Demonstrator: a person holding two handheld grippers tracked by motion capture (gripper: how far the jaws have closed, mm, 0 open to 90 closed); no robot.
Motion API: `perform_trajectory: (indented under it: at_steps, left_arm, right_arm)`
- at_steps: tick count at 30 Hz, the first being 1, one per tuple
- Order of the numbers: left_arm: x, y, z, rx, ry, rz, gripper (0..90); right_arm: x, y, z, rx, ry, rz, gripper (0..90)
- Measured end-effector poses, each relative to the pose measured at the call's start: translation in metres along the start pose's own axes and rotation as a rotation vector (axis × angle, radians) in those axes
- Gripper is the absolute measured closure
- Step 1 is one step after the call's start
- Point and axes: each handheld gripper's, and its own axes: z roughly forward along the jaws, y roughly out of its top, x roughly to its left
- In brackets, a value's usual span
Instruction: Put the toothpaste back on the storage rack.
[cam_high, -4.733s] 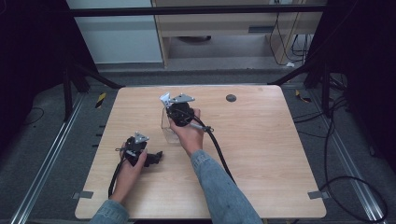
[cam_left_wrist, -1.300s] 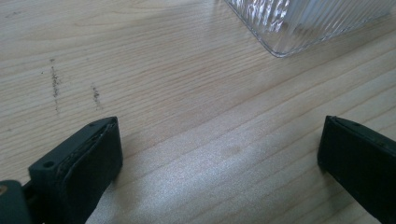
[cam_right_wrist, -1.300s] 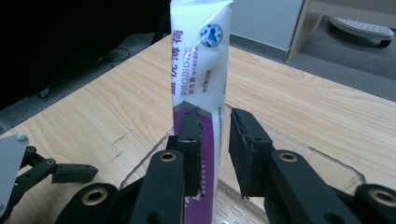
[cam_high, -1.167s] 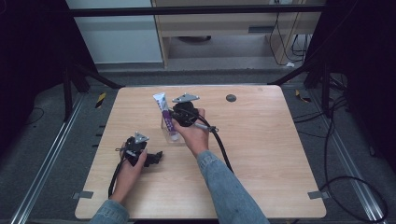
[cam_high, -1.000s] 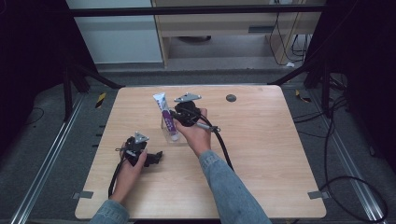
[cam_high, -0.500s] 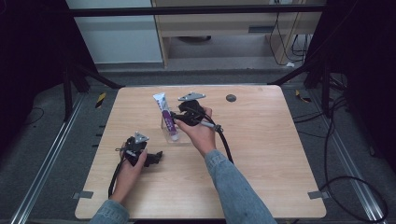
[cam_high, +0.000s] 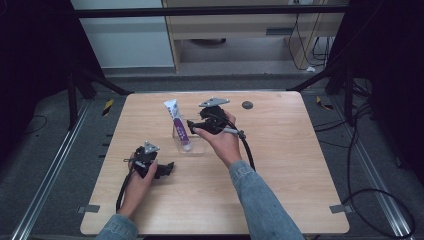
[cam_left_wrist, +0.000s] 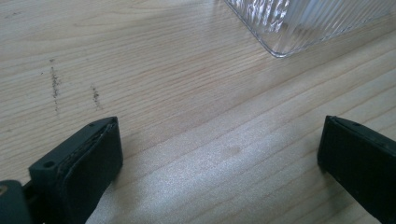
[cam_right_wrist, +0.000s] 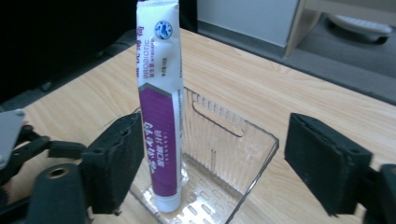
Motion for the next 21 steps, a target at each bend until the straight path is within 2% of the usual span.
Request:
perform_trajectory:
  at_steps: [1, 4, 7, 13, 16, 21]
  left_arm:
    - [0.0, 0.0, 0.0, 0.0, 0.0, 0.0, 0.0]
    - [0.0, 0.0, 0.0, 0.0, 0.0, 0.0, 0.0]
    - [0.0, 0.0, 0.0, 0.0, 0.0, 0.0, 0.0]
    - [0.0, 0.0, 0.0, 0.0, 0.0, 0.001, 0.0]
    - [0.0, 0.0, 0.0, 0.0, 0.0, 0.0, 0.0]
    - [0.0, 0.0, 0.0, 0.0, 0.0, 0.0, 0.0]
  right_arm:
    - [-0.003, 0.0, -0.003, -0.002, 0.014, 0.006, 15.4]
    - [-0.005, 0.0, -0.006, 0.003, 0.014, 0.003, 14.1]
    - [-0.009, 0.0, -0.01, 0.031, -0.026, -0.011, 14.0]
    - [-0.019, -0.004, -0.021, 0.048, -0.035, -0.013, 11.4]
    - [-0.024, -0.008, -0.027, 0.065, -0.059, -0.011, 9.9]
    - [-0.033, -0.015, -0.035, 0.064, -0.078, -0.003, 9.7]
